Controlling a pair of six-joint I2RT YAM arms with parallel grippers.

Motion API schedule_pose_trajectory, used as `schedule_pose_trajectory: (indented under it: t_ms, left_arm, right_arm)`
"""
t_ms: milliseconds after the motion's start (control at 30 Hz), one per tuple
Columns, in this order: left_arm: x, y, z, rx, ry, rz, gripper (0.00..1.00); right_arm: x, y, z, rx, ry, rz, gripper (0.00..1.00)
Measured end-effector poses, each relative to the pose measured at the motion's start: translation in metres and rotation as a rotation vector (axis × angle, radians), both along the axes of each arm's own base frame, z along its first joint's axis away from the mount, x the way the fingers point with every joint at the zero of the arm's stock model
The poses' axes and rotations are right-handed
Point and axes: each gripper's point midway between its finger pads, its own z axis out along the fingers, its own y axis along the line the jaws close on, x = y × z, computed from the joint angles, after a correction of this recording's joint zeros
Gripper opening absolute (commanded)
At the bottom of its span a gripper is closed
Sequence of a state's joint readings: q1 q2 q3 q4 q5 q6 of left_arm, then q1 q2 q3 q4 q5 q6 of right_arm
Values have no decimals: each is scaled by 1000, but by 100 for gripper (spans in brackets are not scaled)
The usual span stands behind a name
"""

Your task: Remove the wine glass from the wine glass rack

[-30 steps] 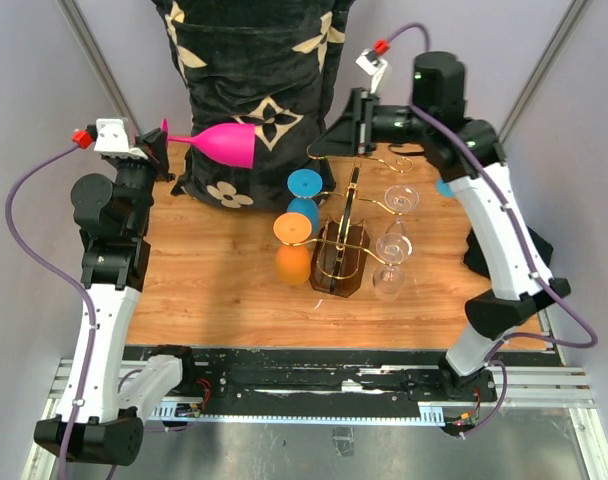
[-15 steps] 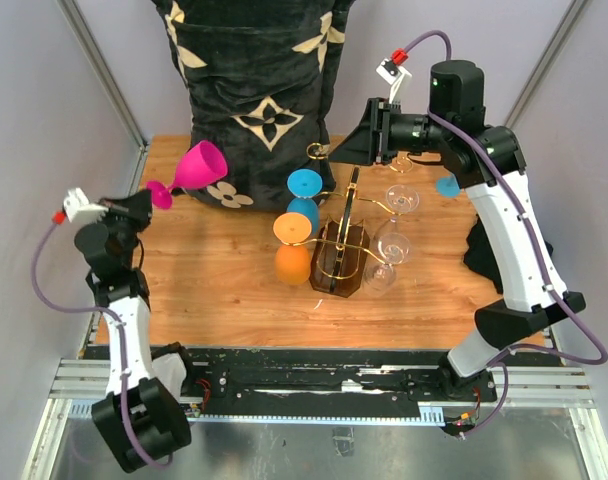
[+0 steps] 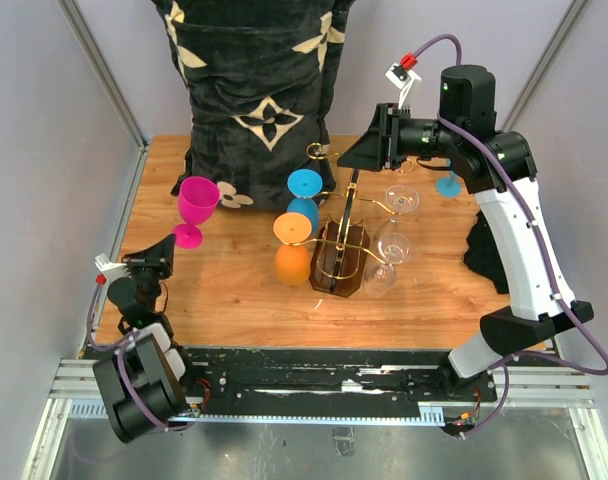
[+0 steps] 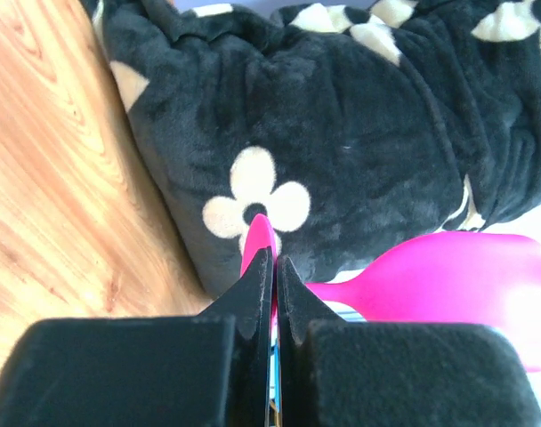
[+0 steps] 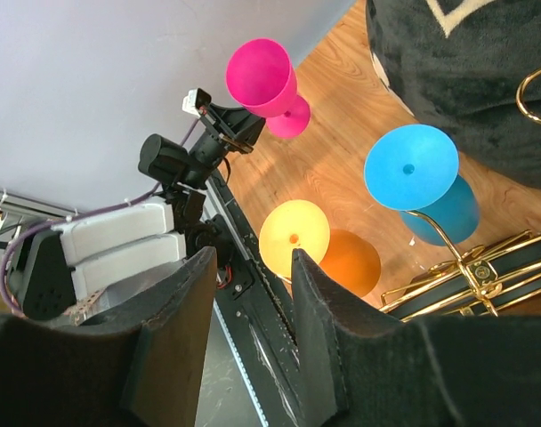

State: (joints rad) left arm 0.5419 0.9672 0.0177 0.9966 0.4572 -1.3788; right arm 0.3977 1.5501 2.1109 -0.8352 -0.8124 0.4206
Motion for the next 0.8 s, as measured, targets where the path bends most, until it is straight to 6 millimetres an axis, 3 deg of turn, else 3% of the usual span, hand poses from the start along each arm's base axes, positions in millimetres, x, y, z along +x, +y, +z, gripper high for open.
schedule_pose_trajectory:
  t_ms: [500, 700, 800]
  left_arm:
    - [12, -13, -68, -164, 140, -126, 1]
    - [10, -18, -128, -293, 323, -143, 0]
    - [8, -19, -140, -303, 356, -147, 1]
  right_arm:
    - [0, 2, -10, 2, 18, 13, 40]
    - [2, 2, -7, 12, 11, 9, 40]
    - [2, 2, -6, 16, 12, 8, 40]
